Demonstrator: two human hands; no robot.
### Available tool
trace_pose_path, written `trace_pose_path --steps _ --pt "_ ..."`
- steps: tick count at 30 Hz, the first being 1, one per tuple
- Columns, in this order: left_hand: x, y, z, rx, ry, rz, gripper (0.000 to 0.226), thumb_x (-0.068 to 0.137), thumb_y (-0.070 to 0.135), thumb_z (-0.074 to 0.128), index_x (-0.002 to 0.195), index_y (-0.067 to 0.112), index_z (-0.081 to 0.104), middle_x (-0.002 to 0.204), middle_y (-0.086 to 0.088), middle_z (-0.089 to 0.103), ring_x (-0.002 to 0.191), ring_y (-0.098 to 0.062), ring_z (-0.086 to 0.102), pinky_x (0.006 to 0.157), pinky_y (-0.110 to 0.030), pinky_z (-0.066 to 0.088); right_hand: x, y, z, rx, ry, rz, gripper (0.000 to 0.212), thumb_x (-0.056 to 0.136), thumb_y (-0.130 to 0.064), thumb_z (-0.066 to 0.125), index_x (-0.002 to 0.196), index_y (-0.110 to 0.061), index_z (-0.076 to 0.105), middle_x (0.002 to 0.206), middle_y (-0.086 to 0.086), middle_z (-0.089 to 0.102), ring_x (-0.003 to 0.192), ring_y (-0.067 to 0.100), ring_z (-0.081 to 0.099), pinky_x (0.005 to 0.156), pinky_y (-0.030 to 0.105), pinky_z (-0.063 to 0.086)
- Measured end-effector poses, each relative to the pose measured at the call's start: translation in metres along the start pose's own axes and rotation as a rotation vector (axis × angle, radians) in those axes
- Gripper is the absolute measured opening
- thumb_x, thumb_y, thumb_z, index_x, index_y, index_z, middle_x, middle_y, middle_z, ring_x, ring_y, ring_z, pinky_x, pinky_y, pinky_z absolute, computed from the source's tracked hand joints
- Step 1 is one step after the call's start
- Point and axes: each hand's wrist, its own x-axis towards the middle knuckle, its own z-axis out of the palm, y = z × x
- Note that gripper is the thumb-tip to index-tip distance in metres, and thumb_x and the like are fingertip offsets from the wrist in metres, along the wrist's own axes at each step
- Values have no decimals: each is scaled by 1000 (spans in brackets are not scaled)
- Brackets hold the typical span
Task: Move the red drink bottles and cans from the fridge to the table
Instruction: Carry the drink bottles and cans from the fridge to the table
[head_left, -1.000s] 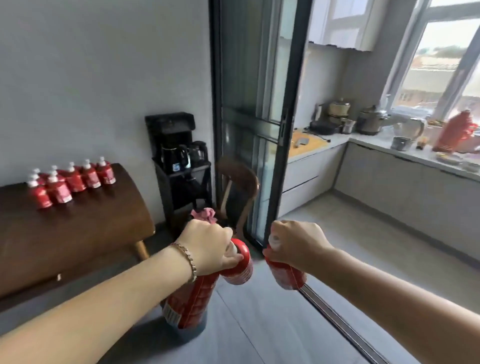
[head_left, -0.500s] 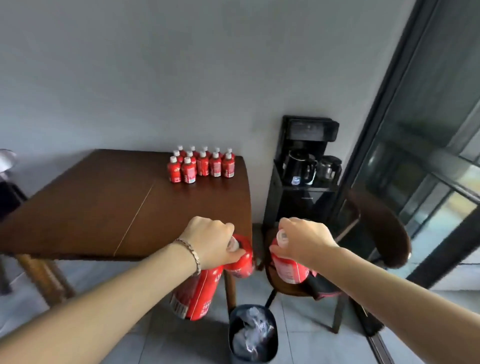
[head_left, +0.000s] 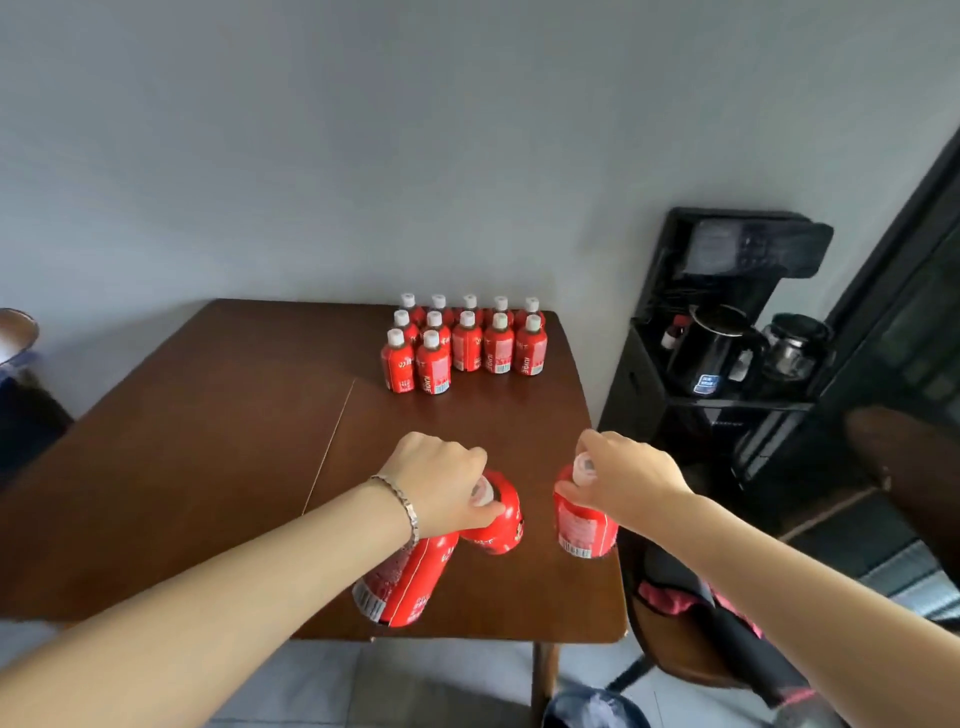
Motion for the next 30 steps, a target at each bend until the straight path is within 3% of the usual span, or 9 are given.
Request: trace_pose_path --steps 7,12,19,25,28,30 --pt "92 -73 35 18 -75 115 50 88 62 39 103 16 51 98 -2 66 90 -23 64 72 -31 41 103 -8 30 210 -36 166 42 87 -51 56 114 -20 48 108 -1 57 89 17 61 68 24 50" --pt "153 -96 70 -15 -154 137 53 89 61 39 113 16 49 104 -2 66 92 -22 64 74 -31 43 177 2 60 297 -40 252 40 86 -51 58 114 -22 50 109 -3 57 88 15 63 71 29 58" --pt "233 -122 111 -131 -74 136 54 89 60 39 120 17 48 109 1 65 97 -19 63 76 -27 43 300 20 76 388 -14 328 40 86 -50 59 113 -22 49 107 0 58 91 16 62 74 32 58" --pt "279 -139 131 -171 -45 112 52 89 57 39 119 16 47 107 0 63 97 -23 61 69 -25 30 378 27 88 467 -3 360 43 87 -46 59 116 -17 48 112 5 55 95 23 61 77 36 56" --pt "303 -151 141 -164 -47 113 50 89 56 39 115 14 48 105 -1 63 95 -24 62 68 -26 29 395 26 91 516 -78 362 46 90 -39 58 128 -16 45 123 7 49 102 22 58 73 28 51" --pt "315 -155 146 -147 -56 121 49 90 56 40 113 14 48 105 -1 64 95 -24 62 67 -27 30 393 22 86 467 -73 380 52 92 -33 57 137 -15 38 131 9 41 110 24 53 81 29 51"
